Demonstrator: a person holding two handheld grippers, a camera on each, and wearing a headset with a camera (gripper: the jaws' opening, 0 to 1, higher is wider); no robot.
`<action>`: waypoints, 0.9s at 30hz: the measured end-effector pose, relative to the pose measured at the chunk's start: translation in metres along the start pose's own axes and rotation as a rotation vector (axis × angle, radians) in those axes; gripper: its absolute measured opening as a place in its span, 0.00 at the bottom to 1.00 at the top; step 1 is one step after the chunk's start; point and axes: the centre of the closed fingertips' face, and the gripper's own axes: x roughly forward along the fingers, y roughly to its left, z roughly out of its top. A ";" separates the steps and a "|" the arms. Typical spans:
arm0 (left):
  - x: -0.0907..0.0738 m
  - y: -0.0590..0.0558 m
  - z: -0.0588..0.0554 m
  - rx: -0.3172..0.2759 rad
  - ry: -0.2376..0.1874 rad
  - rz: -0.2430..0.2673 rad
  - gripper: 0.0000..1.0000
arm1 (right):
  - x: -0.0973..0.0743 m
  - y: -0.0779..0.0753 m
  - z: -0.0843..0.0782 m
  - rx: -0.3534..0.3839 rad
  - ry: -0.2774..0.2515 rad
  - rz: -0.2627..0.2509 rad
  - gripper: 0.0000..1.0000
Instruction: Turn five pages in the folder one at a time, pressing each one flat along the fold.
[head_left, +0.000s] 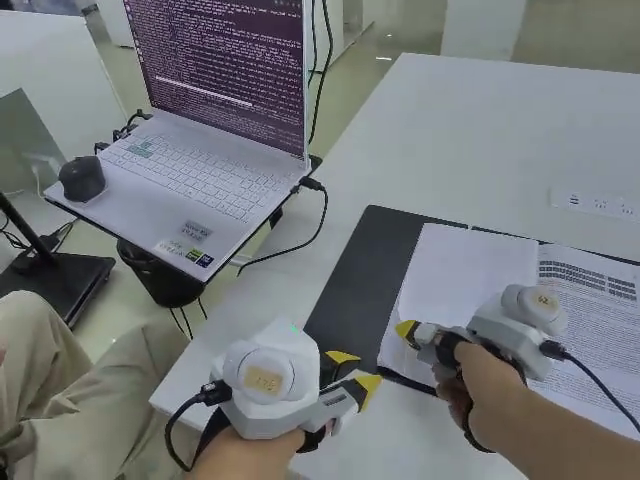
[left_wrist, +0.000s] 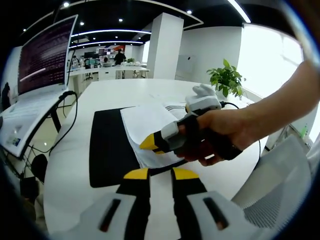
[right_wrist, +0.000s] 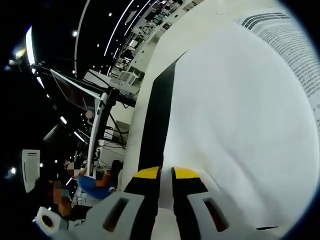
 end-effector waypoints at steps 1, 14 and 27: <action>0.001 0.000 0.000 0.001 0.003 -0.001 0.15 | 0.000 0.002 0.000 0.005 0.000 0.021 0.09; 0.057 -0.002 -0.003 0.055 0.058 -0.027 0.15 | -0.043 0.001 0.024 0.150 -0.056 0.192 0.07; 0.103 0.021 -0.026 0.055 0.134 0.071 0.16 | -0.078 -0.033 0.069 0.185 -0.130 0.170 0.01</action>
